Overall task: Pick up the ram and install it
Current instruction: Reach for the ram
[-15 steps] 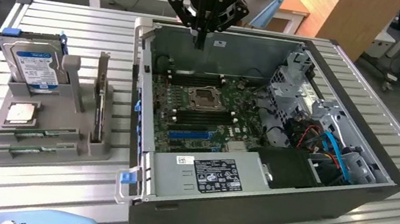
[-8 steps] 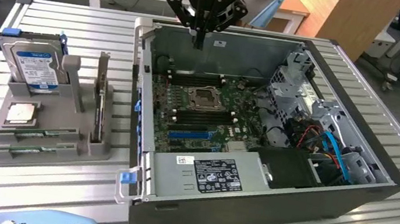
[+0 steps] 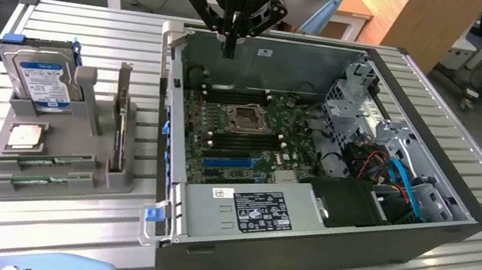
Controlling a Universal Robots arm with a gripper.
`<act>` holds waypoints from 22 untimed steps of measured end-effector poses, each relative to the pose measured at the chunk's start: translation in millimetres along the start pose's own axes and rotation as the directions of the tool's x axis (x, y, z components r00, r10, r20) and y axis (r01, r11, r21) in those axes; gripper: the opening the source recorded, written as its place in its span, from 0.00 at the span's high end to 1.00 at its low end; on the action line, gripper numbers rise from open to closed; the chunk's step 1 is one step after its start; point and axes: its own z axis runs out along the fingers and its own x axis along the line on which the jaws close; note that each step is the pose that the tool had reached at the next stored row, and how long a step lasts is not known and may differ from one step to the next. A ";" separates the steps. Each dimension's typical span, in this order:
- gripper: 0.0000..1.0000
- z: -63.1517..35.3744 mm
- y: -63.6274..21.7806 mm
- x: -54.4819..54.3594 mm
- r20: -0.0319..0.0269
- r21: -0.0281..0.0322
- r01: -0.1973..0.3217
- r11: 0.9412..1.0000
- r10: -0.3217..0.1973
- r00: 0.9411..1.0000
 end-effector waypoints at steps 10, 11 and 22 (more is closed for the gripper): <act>0.90 -0.4 -1.6 21.0 0.000 0.000 0.000 1.000 0.000 1.000; 0.90 -0.4 -1.7 23.2 0.000 0.000 0.000 1.000 0.000 1.000; 0.90 -0.9 -3.7 48.9 0.000 0.000 0.000 1.000 0.000 1.000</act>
